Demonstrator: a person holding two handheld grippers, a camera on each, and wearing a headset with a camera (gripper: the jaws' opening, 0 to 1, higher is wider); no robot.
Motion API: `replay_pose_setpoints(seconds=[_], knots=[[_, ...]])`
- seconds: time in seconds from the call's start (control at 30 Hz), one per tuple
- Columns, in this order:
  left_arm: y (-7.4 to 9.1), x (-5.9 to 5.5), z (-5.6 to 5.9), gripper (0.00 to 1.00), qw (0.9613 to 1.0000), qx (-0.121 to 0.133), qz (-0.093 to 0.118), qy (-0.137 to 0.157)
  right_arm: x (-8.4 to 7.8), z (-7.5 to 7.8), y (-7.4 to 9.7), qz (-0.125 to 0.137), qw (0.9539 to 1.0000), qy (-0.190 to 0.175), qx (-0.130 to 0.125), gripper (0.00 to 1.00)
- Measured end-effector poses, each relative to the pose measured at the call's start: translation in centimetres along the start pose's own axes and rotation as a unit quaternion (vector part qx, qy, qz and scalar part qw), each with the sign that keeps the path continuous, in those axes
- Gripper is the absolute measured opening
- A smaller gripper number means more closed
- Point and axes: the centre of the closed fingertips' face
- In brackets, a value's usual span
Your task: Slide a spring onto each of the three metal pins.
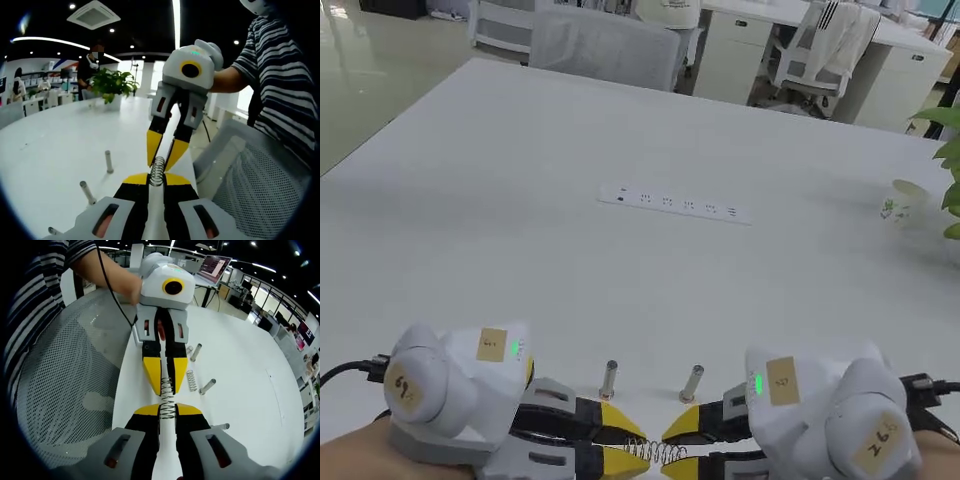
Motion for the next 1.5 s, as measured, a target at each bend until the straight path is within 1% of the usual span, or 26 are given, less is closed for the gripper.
replay_pose_setpoints(seconds=[0.13, 0.27, 0.4, 0.57, 0.7, 0.93, 1.1, 1.23, 1.5], knots=[[0.0, -0.2, 0.2, 0.02, 1.0000, -0.004, -0.002, 0.000, -0.1, -0.1, -0.1, 0.003, 1.0000, -0.001, 0.004, 0.08], [0.3, -0.4, 0.0, 0.02, 1.0000, -0.003, -0.005, 0.002, -0.1, 0.0, -0.3, 0.005, 1.0000, -0.007, 0.005, 0.09], [0.5, -0.6, 0.0, 0.02, 0.9999, -0.007, -0.010, 0.002, -0.1, 0.2, -0.5, 0.007, 0.9999, -0.012, 0.002, 0.13], [0.7, -0.9, 0.0, 0.02, 0.9999, -0.008, -0.012, 0.004, -0.7, 0.3, -0.6, 0.006, 0.9997, -0.023, 0.004, 0.12], [0.7, -1.0, 0.1, 0.02, 0.9998, -0.011, -0.013, 0.005, -1.3, 0.2, -0.9, 0.001, 0.9997, -0.022, 0.005, 0.11], [0.7, -1.1, 0.2, 0.02, 0.9998, -0.014, -0.014, 0.007, -1.3, 0.1, -1.1, 0.008, 0.9996, -0.027, 0.009, 0.10], [0.5, -1.1, 0.1, 0.02, 0.9998, -0.014, -0.014, 0.008, -1.4, 0.1, -1.2, 0.007, 0.9995, -0.029, 0.011, 0.08], [0.4, -1.6, 0.0, 0.02, 0.9996, -0.020, -0.015, 0.015, -1.5, 0.2, -1.2, 0.008, 0.9997, -0.021, 0.010, 0.08], [0.1, -1.7, -0.2, 0.02, 0.9995, -0.020, -0.018, 0.016, -1.6, 0.5, -1.1, 0.009, 1.0000, -0.005, 0.000, 0.07]])
Point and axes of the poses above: the centre of the closed fingertips' face, and the gripper's own axes: y roughly backward along the fingers, z roughly to its right, x roughly out of its top, and after that the axes turned 14 degrees about -y, right-handed
